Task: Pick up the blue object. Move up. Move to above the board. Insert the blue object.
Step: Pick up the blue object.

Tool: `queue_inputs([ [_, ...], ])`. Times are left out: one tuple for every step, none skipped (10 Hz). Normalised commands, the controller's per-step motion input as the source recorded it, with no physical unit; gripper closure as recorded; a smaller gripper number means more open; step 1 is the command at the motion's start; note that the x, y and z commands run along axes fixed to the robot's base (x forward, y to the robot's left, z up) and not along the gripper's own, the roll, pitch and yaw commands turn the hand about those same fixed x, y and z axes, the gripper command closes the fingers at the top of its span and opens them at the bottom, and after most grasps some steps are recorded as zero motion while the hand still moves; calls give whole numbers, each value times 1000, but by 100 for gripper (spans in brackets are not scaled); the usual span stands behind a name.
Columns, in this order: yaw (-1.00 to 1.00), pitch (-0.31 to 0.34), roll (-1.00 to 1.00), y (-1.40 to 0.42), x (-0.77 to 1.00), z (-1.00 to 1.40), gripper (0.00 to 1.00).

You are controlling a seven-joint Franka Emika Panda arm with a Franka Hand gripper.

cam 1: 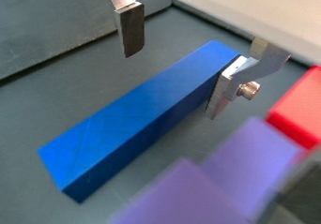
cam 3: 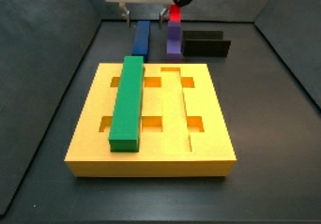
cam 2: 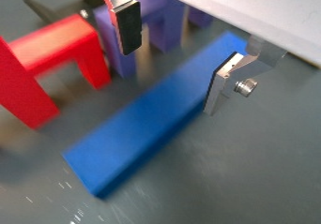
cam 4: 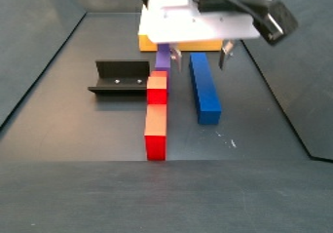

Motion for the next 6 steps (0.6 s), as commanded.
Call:
queue_inputs([
  [-69,-9,-11,0,-240,-343,0],
  [0,-20,0,0,-26,-340,0],
  [0,-14,0,14,0,-326,0],
  [0,-10,0,49,0,-306,0],
  [0,0,-7,129,-37,-246,0],
  [-89,0,-77,180,-83,-29,0],
])
